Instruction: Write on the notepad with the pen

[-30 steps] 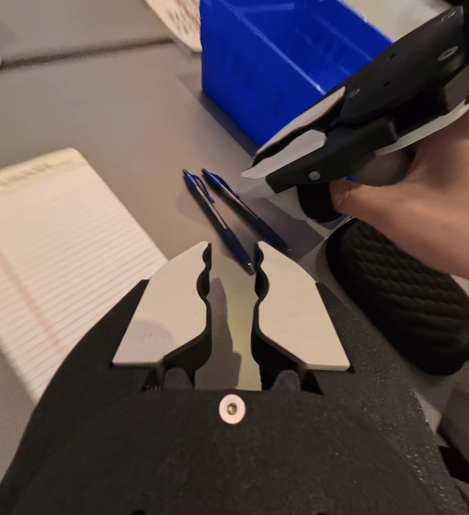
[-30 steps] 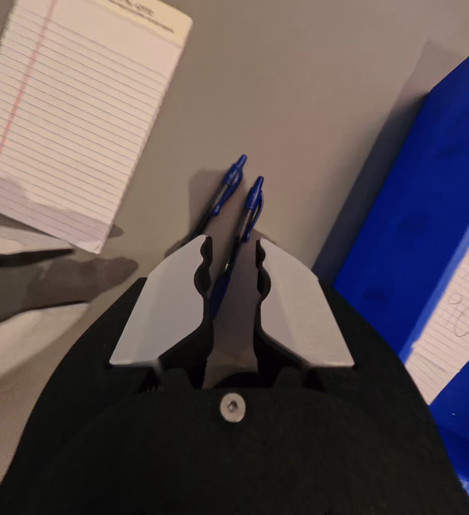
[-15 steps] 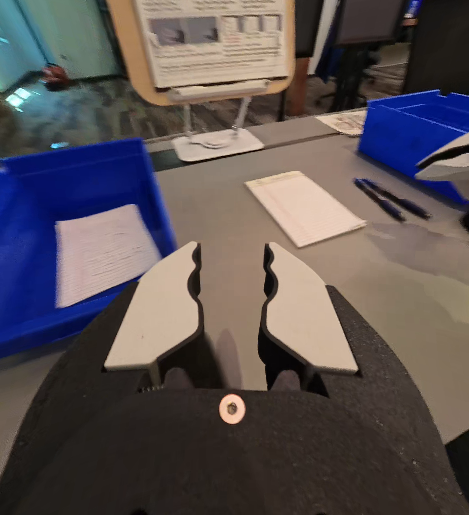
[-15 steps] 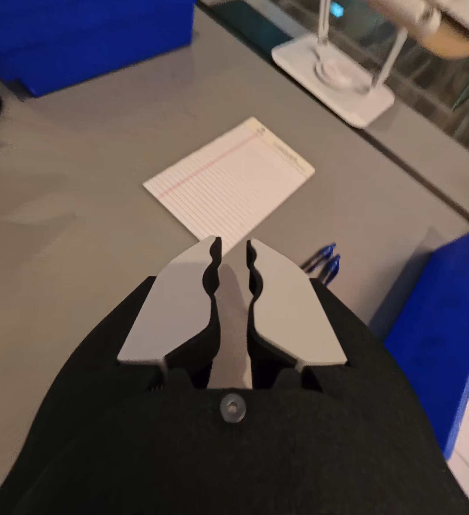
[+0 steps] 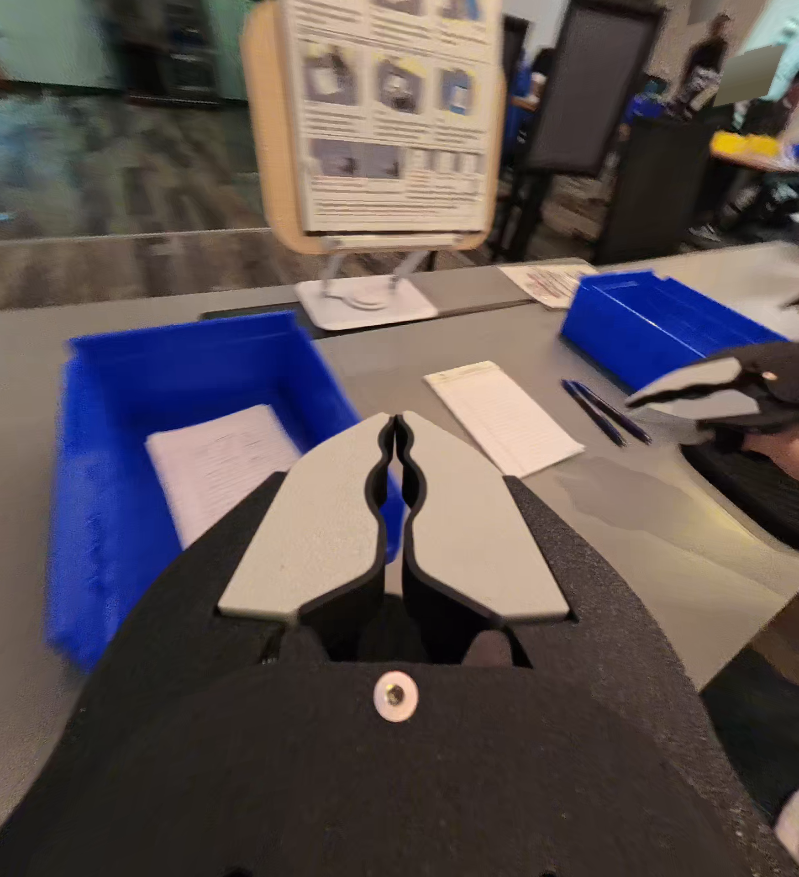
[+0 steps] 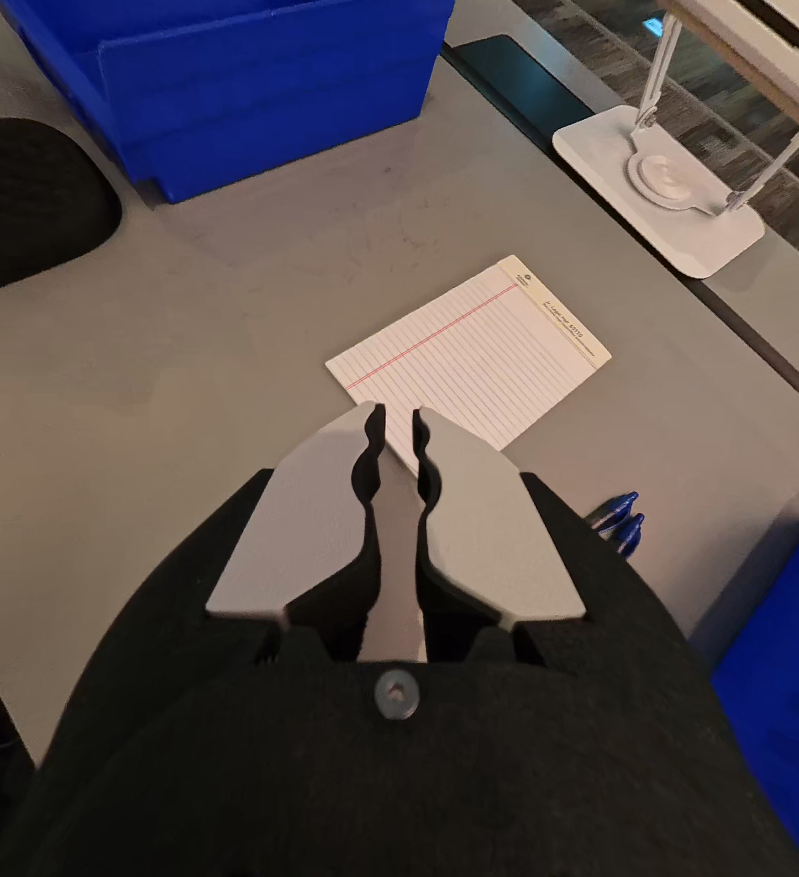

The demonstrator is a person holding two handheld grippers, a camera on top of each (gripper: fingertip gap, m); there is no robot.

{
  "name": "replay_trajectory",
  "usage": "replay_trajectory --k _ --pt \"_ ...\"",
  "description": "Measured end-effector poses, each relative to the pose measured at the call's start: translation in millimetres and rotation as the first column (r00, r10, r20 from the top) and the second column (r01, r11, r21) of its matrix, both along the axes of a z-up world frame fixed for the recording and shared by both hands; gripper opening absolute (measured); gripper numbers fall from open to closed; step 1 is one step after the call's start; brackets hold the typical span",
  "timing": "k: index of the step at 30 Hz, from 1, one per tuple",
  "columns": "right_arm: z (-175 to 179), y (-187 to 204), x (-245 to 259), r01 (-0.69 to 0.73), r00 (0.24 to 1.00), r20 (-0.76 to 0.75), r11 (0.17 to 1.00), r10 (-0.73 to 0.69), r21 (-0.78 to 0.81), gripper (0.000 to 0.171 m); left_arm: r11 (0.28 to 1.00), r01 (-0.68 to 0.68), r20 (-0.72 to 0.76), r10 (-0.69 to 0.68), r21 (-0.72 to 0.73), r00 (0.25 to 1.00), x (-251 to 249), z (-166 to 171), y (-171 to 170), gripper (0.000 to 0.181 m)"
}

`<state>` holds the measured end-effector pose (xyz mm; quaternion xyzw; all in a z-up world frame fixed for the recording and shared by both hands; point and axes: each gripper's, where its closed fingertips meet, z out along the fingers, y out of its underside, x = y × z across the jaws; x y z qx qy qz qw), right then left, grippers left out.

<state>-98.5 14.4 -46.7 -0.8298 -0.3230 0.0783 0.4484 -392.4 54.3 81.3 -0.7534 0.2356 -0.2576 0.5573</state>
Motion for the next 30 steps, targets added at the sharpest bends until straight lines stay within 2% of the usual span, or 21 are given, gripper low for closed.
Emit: replay_trajectory --k 4,7,10,14,16,18,19,21,24,27,28,30 --pt "0 0 0 -0.01 1.0 -0.001 1.0 0.01 -0.021 0.011 0.989 0.141 -0.16 -0.147 -0.05 0.976 99 -28 -21 0.0" --pt "1 -5 4 -0.016 1.0 0.001 0.999 0.016 -0.033 0.011 0.978 0.184 -0.173 -0.199 -0.101 0.965 136 -55 -52 0.0" --pt "-2 -12 11 -0.031 0.999 0.005 0.999 0.031 -0.038 0.011 0.984 0.105 -0.188 -0.131 -0.141 0.973 112 -86 -68 0.0" --pt "-13 -18 27 -0.01 0.999 0.029 0.997 0.012 -0.07 0.011 0.965 -0.167 -0.215 0.122 -0.203 0.969 7 -116 -64 0.0" --pt "-16 -19 29 -0.013 1.0 0.006 0.996 0.014 -0.086 0.011 0.958 -0.182 -0.116 0.16 -0.22 0.98 -17 -111 -68 0.0" --pt "-18 -23 25 -0.028 1.0 -0.01 0.995 0.027 -0.093 0.012 0.965 -0.126 -0.035 0.121 -0.232 0.992 -13 -101 -80 0.0" --pt "-19 -25 25 -0.033 0.999 0.0 0.995 0.033 -0.09 0.012 0.97 -0.091 -0.012 0.09 -0.224 0.996 -6 -94 -88 0.0" --pt "-22 -31 27 -0.042 0.998 0.034 0.995 0.045 -0.091 0.011 0.979 -0.119 -0.047 0.112 -0.165 0.993 -12 -76 -88 0.0" --pt "-22 -32 33 -0.044 0.995 0.08 0.992 0.053 -0.119 0.012 0.985 -0.168 -0.139 0.16 -0.048 0.977 -49 -33 -48 0.0" --pt "-14 -31 38 -0.034 0.994 0.1 0.993 0.046 -0.115 0.013 0.984 -0.135 -0.118 0.121 -0.119 0.986 -83 -10 -7 0.0" --pt "-13 -32 40 -0.032 0.994 0.104 0.993 0.043 -0.11 0.013 0.978 -0.144 -0.117 0.127 -0.152 0.985 -91 -8 0 0.0" --pt "-12 -34 43 -0.026 0.994 0.1 0.995 0.036 -0.099 0.013 0.983 -0.137 -0.11 0.125 -0.12 0.986 -87 5 4 0.0"
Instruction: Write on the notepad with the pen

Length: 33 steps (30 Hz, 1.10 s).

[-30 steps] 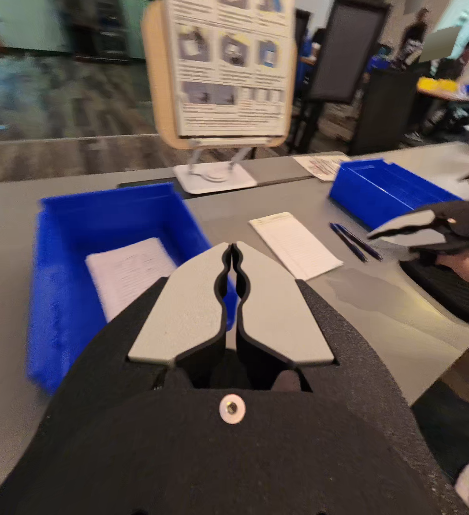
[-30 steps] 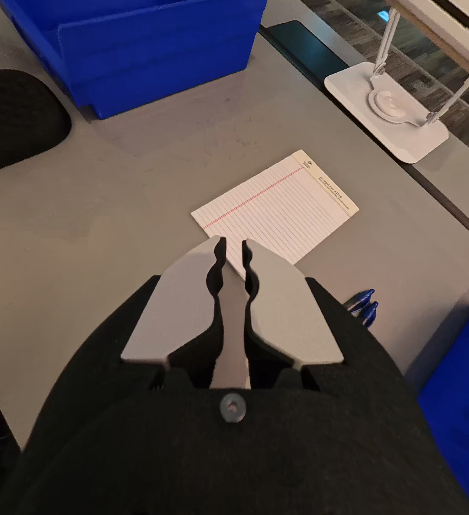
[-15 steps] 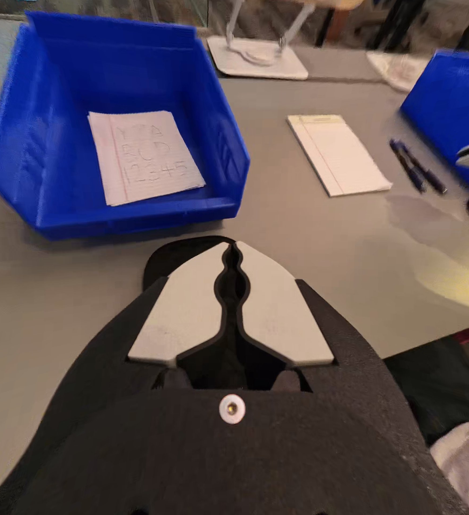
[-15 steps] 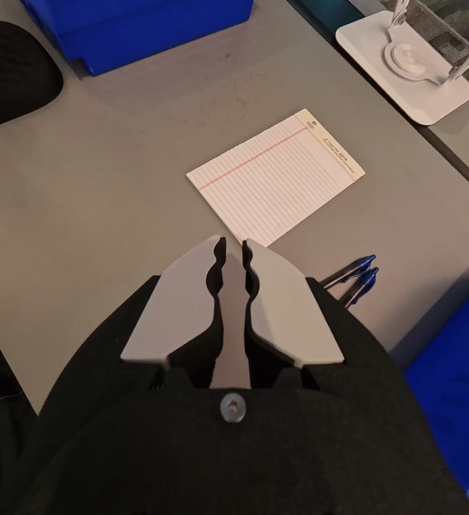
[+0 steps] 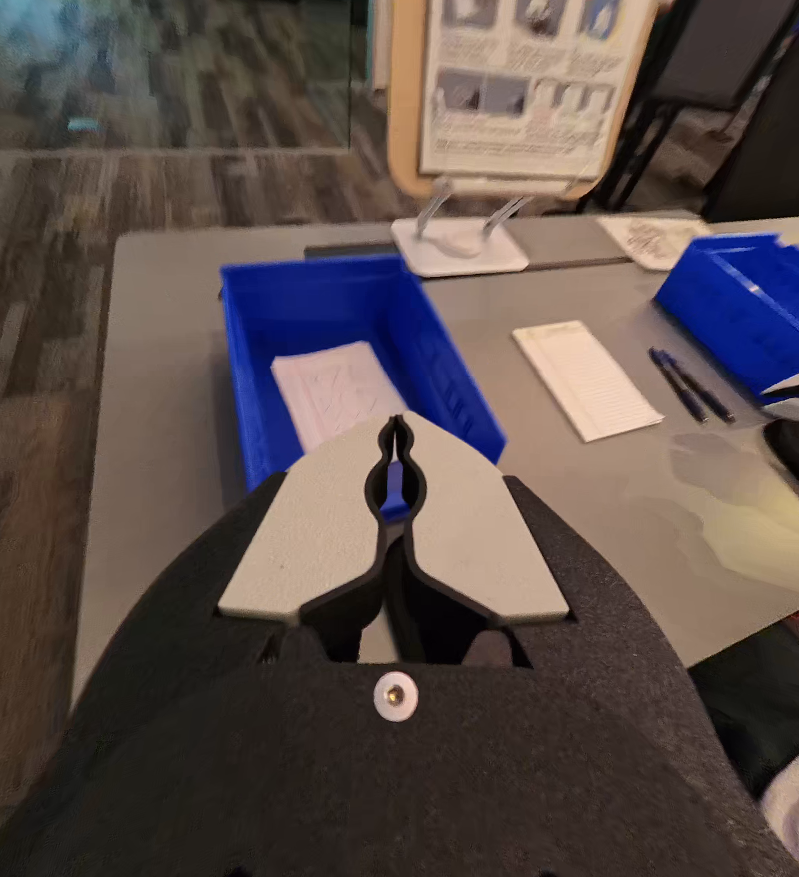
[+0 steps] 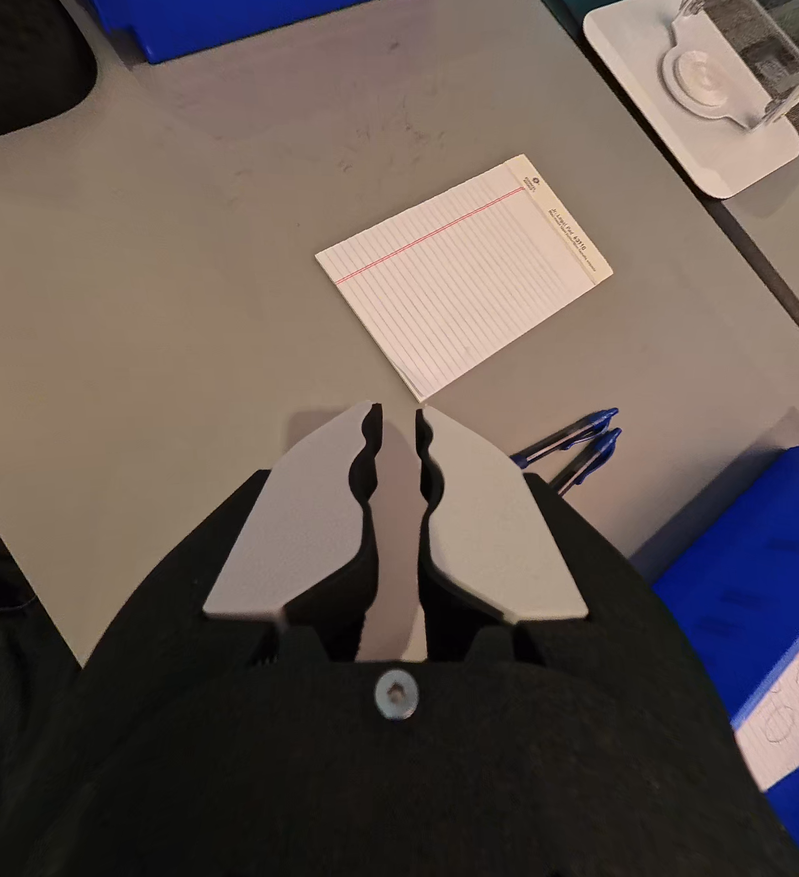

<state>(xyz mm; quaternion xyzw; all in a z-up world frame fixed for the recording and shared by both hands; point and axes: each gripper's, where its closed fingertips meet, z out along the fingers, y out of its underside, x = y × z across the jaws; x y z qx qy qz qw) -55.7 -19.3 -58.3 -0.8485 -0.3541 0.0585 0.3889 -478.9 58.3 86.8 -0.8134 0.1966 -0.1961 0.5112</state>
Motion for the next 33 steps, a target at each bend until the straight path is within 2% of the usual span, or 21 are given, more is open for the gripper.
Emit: replay_trajectory --k 2,6,9,11,13,14,15,17,19,20,22,24,26,29,31,33 --pt "-1 2 1 0.008 0.999 -0.032 1.0 -0.008 -0.002 0.013 0.995 0.076 0.041 -0.079 0.069 0.996 42 22 -2 0.0" --pt "3 14 -1 0.024 0.996 -0.091 1.0 -0.025 -0.02 0.013 0.918 0.378 0.064 -0.387 0.119 0.92 203 55 -33 0.0" --pt "14 19 1 0.036 0.994 -0.103 0.999 -0.035 0.004 0.013 0.851 0.514 0.028 -0.52 0.109 0.854 301 42 -77 0.0" --pt "20 17 1 0.031 0.991 -0.131 0.999 -0.03 0.007 0.013 0.816 0.571 0.054 -0.577 0.092 0.815 334 18 -111 0.0" --pt "22 11 3 0.018 0.989 -0.149 1.0 -0.018 0.001 0.013 0.823 0.567 0.055 -0.567 0.033 0.822 330 -18 -127 0.0" --pt "21 7 6 0.014 0.989 -0.146 1.0 -0.014 -0.005 0.013 0.849 0.529 0.048 -0.528 -0.004 0.848 312 -36 -125 0.0" --pt "19 3 10 0.014 0.991 -0.135 1.0 -0.015 -0.01 0.013 0.89 0.455 0.032 -0.454 -0.037 0.89 283 -52 -116 0.0" --pt "12 -6 19 0.015 0.995 -0.1 1.0 -0.018 -0.026 0.013 0.976 0.2 -0.029 -0.203 -0.086 0.979 197 -79 -87 0.0" --pt "6 -12 30 0.03 0.998 -0.061 0.999 -0.032 -0.034 0.013 0.992 0.015 0.027 -0.012 -0.128 1.0 128 -93 -77 0.0" --pt "4 -14 33 0.035 0.998 -0.051 0.999 -0.037 -0.039 0.013 0.991 -0.011 0.11 0.026 -0.132 0.994 117 -91 -77 0.0" --pt "3 -15 32 0.033 0.997 -0.062 0.998 -0.036 -0.054 0.013 0.992 0.08 0.19 -0.06 -0.102 0.98 145 -83 -84 0.0" --pt "6 -13 26 0.032 0.997 -0.071 0.997 -0.036 -0.064 0.013 0.966 0.246 0.108 -0.237 -0.081 0.966 214 -85 -101 0.0" --pt "11 -11 18 0.026 0.997 -0.071 0.998 -0.031 -0.064 0.014 0.915 0.403 0.046 -0.401 -0.035 0.915 290 -86 -123 0.0" --pt "18 -8 15 0.035 0.994 -0.098 0.996 -0.042 -0.078 0.014 0.845 0.535 0.053 -0.535 -0.001 0.843 369 -88 -143 0.0" --pt "21 -8 25 0.058 0.99 -0.12 0.993 -0.07 -0.1 0.016 0.821 0.57 0.055 -0.568 -0.038 0.821 386 -91 -143 0.0" --pt "28 -11 46 0.093 0.989 -0.106 0.992 -0.102 -0.086 0.016 0.858 0.509 -0.032 -0.512 -0.069 0.858 365 -99 -127 0.0"
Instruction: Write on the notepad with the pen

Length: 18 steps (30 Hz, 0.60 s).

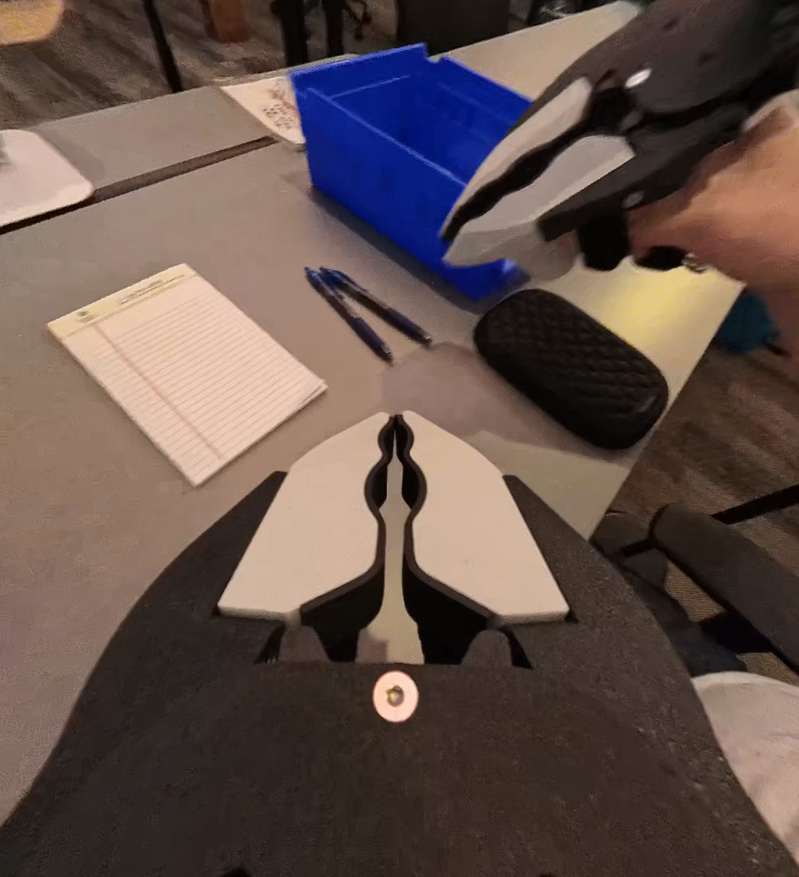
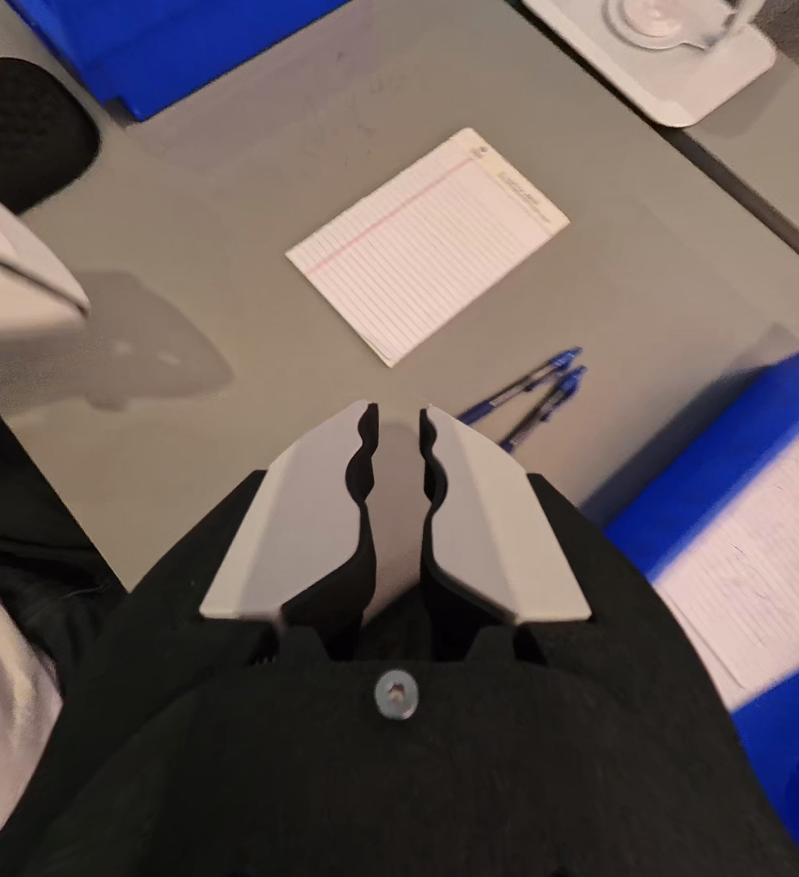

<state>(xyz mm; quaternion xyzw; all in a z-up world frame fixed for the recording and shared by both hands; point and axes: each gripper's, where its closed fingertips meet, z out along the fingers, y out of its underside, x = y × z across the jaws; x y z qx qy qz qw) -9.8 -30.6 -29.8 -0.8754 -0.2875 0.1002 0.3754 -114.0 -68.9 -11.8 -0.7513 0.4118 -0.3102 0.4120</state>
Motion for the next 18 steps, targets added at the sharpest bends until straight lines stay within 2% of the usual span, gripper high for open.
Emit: replay_trajectory --k 3,5,7,9,10,12,14,16,18 --pt "23 -6 51 0.081 0.996 0.032 0.995 -0.083 0.058 0.016 0.976 -0.207 -0.062 0.211 0.066 0.976 -73 -6 35 0.008" --pt "41 -7 83 0.159 0.987 -0.022 0.986 -0.158 0.057 0.02 0.96 -0.276 -0.052 0.278 0.037 0.959 -110 -11 47 0.013" --pt "60 1 97 0.199 0.975 -0.118 0.978 -0.19 0.069 0.027 0.954 -0.299 -0.023 0.298 -0.005 0.954 -122 -15 53 0.025" --pt "72 8 78 0.128 0.979 -0.172 0.987 -0.11 0.097 0.031 0.959 -0.283 -0.025 0.283 -0.015 0.959 -115 -19 56 0.031" --pt "71 14 65 0.095 0.986 -0.15 0.988 -0.077 0.119 0.032 0.963 -0.271 -0.034 0.271 0.01 0.962 -106 -21 59 0.032" --pt "57 26 36 0.023 0.998 -0.058 0.99 -0.015 0.138 0.034 0.961 -0.268 -0.087 0.273 0.065 0.958 -90 -30 72 0.034" --pt "29 43 12 0.005 1.0 0.011 0.996 -0.006 0.084 0.034 0.963 -0.267 -0.166 0.271 0.044 0.948 -75 -48 88 0.034" --pt "-6 59 -15 -0.007 1.0 -0.025 0.999 0.006 -0.041 0.032 0.961 -0.276 -0.206 0.27 -0.003 0.941 -61 -65 106 0.029" --pt "-41 70 -39 -0.047 0.996 -0.079 0.979 0.032 -0.196 0.024 0.956 -0.29 -0.234 0.273 -0.042 0.933 -51 -83 121 0.026"
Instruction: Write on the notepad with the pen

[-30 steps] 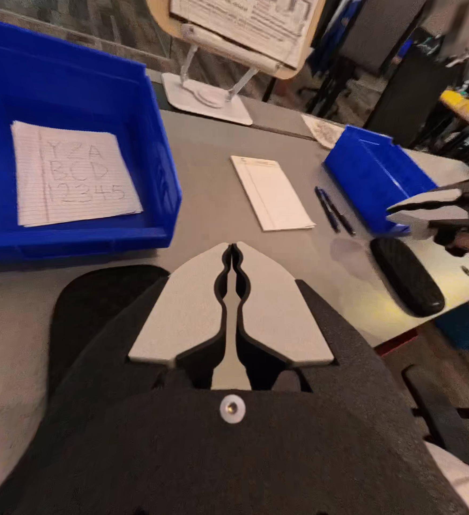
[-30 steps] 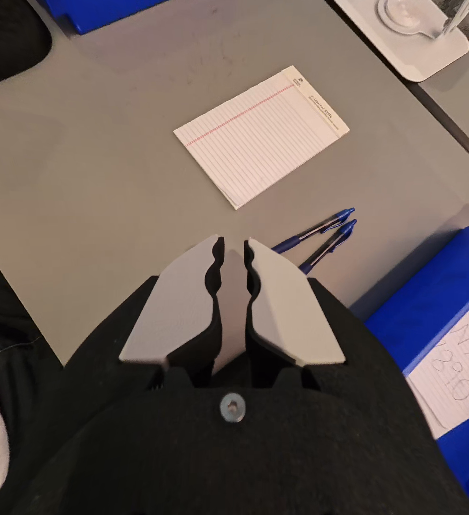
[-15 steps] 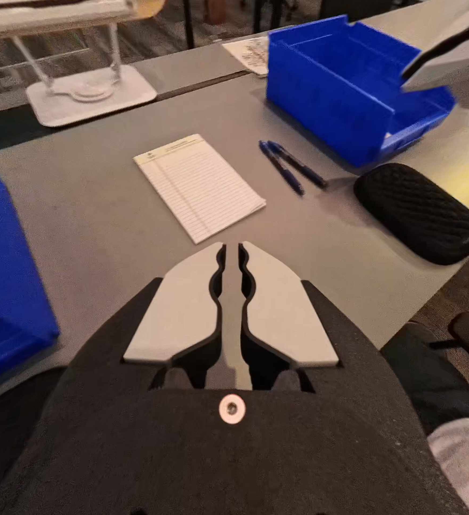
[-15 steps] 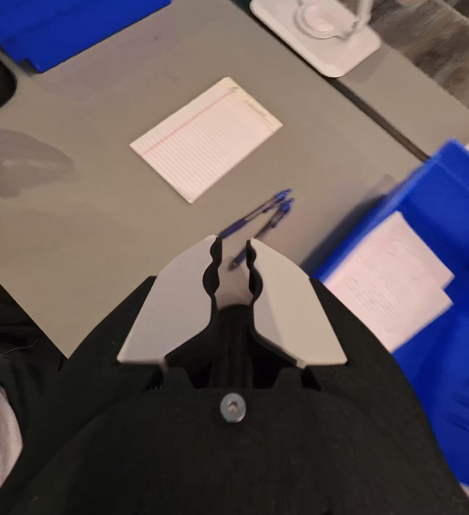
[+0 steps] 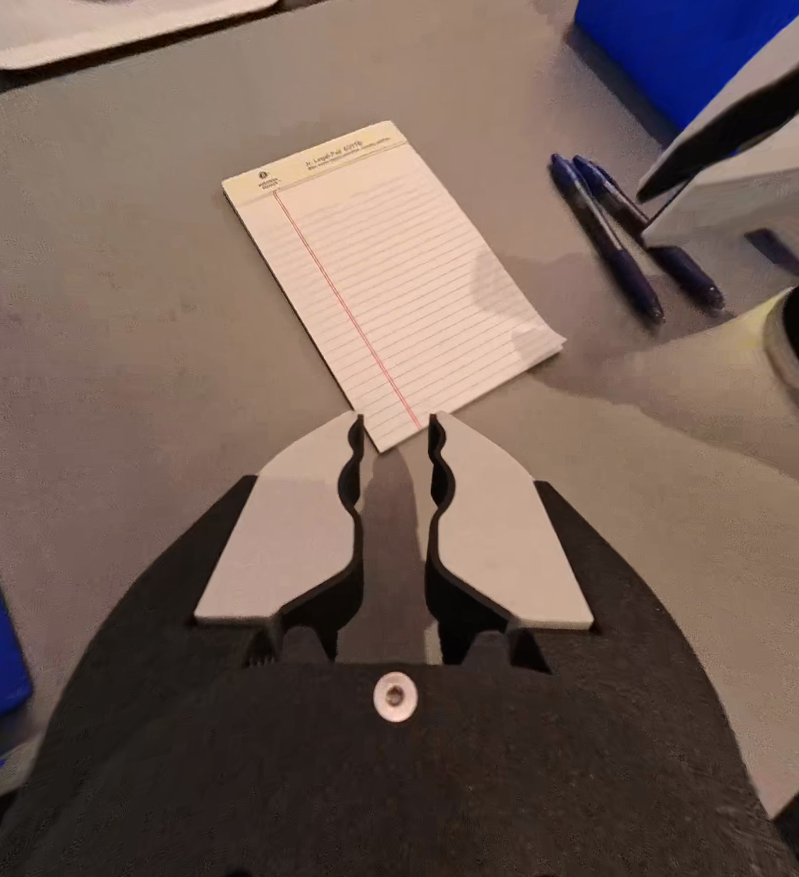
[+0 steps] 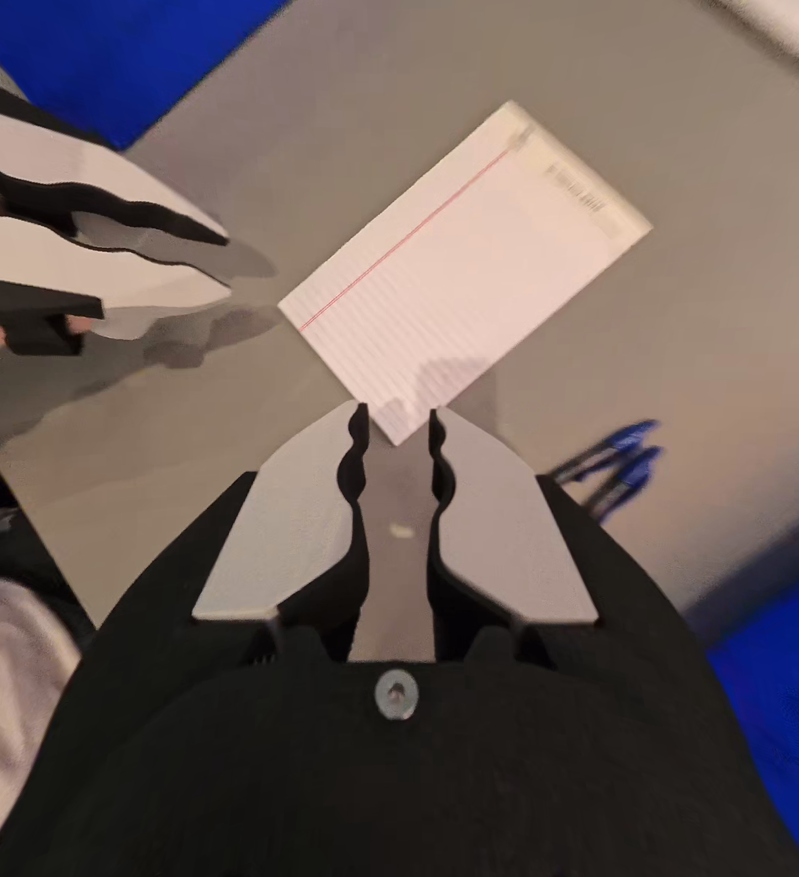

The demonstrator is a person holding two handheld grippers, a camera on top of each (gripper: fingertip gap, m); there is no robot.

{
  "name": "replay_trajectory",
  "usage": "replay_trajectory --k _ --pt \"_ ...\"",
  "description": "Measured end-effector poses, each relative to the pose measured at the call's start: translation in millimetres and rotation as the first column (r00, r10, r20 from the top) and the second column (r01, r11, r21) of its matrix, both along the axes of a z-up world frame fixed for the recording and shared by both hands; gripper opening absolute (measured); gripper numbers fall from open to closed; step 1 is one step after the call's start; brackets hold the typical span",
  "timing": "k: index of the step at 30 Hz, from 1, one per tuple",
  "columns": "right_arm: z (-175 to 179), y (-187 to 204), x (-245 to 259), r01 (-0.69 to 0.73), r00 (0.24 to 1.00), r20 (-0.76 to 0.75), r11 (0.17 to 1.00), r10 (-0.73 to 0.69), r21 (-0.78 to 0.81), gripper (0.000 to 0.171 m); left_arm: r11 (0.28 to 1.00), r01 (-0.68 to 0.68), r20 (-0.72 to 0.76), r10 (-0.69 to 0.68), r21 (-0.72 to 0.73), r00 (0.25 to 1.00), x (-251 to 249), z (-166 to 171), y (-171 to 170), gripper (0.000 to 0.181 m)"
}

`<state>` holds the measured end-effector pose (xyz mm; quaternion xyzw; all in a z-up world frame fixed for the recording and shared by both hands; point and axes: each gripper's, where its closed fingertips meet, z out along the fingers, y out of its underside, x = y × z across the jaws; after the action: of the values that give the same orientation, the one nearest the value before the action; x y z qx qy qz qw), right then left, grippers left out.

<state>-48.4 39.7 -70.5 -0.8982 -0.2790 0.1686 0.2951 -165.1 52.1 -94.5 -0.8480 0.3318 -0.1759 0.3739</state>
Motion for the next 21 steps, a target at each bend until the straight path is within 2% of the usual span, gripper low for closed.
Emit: replay_trajectory --k 3,6,11,15,19,21 --pt "-42 -1 -22 -0.078 0.997 -0.008 0.983 0.078 -0.166 0.018 0.998 0.008 -0.053 -0.011 -0.061 0.999 8 -24 7 0.021" --pt "-64 1 -22 -0.13 0.987 0.074 0.983 0.14 -0.132 0.011 0.998 0.023 -0.077 -0.028 -0.062 0.997 15 -33 13 0.017" --pt "-76 6 -23 -0.169 0.975 0.125 0.979 0.182 -0.111 0.007 0.997 0.039 -0.164 -0.049 -0.065 0.985 20 -47 28 0.009" --pt "-84 1 -19 -0.205 0.957 0.181 0.969 0.229 -0.139 0.006 0.996 0.042 -0.161 -0.054 -0.08 0.985 25 -55 32 0.002" --pt "-81 0 -14 -0.243 0.942 0.217 0.966 0.256 -0.082 0.006 0.995 0.027 -0.134 -0.039 -0.092 0.99 24 -55 33 0.0" --pt "-82 -11 -16 -0.267 0.941 0.184 0.956 0.286 -0.12 0.006 0.995 0.026 -0.117 -0.037 -0.094 0.993 24 -55 33 0.0"
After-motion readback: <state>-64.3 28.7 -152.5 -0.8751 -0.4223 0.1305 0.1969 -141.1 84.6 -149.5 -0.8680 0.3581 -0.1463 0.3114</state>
